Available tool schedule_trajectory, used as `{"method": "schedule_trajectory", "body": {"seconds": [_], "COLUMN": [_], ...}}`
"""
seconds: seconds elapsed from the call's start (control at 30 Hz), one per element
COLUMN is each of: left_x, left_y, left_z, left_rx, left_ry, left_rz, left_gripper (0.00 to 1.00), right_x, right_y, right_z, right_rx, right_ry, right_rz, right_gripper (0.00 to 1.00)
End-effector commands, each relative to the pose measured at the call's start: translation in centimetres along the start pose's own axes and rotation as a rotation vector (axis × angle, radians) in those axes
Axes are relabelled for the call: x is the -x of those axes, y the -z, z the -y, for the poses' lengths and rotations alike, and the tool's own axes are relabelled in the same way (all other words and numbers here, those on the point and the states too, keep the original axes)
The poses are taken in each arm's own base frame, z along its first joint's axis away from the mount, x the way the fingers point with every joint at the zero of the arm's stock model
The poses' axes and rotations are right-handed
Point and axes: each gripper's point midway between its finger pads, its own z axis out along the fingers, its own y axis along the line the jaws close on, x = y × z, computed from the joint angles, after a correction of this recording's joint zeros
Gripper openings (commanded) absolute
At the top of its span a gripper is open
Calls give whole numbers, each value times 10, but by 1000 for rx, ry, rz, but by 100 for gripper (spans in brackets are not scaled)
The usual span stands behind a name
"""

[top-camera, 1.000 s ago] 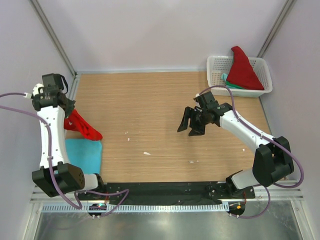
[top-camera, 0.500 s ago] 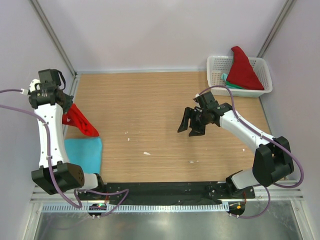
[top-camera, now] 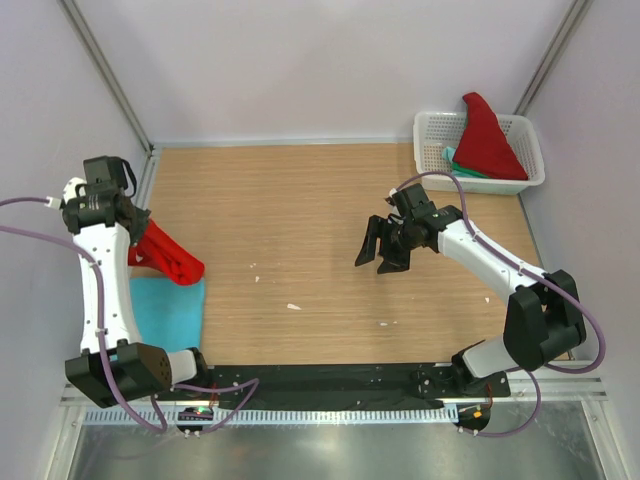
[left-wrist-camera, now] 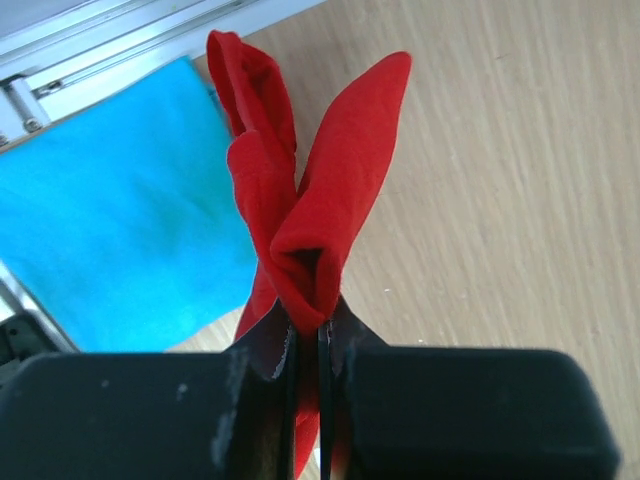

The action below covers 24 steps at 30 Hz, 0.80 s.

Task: Fold and stack the t-shirts
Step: Neatly place the folded tshirt to the corner

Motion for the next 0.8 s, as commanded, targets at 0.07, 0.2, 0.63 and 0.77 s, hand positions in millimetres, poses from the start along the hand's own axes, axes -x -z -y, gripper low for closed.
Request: {"method": "schedule_trajectory", "body": {"seconds": [0.07,0.2,0.63,0.77], "left_x": [-6,-6,-10,-11], "left_y": [-4,-5,-14,-16], "left_z": [-29,-43,-68,-76], "left_rx": [69,110,184,207], "left_ry": [-35,-58,-131,-149], "left_rz": [39,67,102,114], "left_gripper": [0,0,0,0], "right_x": [2,-4,-11,-13], "right_y": [7,4,3,3], "right_z": [-8,-4,2,3], "right_rx": [25,22,10,10], "right_ry": [26,21,19,18], "right_rz": [11,-7,-27,-25], "right_gripper": [70,70,70,70]}}
